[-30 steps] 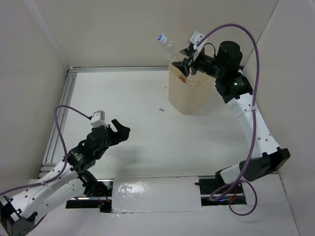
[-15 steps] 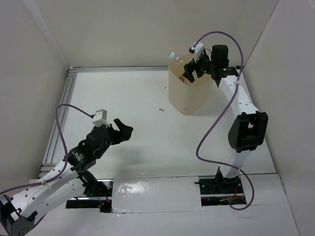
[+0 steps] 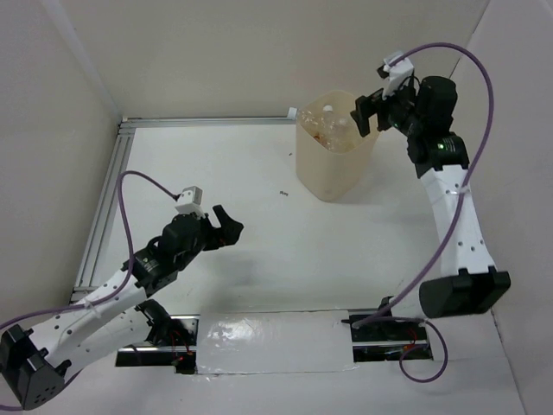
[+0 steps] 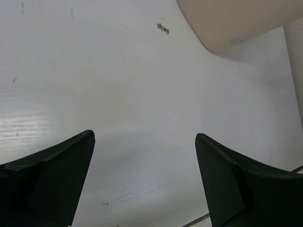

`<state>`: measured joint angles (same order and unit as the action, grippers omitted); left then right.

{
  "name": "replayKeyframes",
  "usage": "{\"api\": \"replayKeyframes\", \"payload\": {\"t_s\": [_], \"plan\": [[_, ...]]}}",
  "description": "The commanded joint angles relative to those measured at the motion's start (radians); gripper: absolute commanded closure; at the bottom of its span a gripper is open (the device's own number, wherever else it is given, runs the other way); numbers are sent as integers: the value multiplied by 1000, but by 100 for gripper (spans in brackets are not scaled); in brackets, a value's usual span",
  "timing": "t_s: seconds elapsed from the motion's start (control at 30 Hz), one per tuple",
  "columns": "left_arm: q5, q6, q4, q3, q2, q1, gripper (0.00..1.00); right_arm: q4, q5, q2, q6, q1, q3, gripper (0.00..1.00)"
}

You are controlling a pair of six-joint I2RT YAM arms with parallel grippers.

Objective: Put the plastic bottles in the bin

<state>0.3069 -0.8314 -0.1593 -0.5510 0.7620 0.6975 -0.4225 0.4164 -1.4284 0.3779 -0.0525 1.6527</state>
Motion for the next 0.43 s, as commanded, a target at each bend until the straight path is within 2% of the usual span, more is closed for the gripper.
{"api": "replayKeyframes", "payload": {"t_s": [0.0, 0.07, 0.13, 0.33, 0.4], "plan": [[-31, 55, 90, -99, 46, 5, 0, -74, -227, 92, -109, 6, -79, 0], [-31, 55, 90, -125, 69, 5, 0, -123, -321, 129, -132, 6, -120, 0], [-52, 84, 78, -158, 97, 5, 0, -154, -352, 196, -155, 6, -198, 0], [-152, 139, 27, -216, 149, -18, 0, -128, -350, 464, -215, 17, -427, 0], [-161, 167, 18, -225, 158, -27, 0, -137, -350, 509, -224, 26, -504, 0]]}}
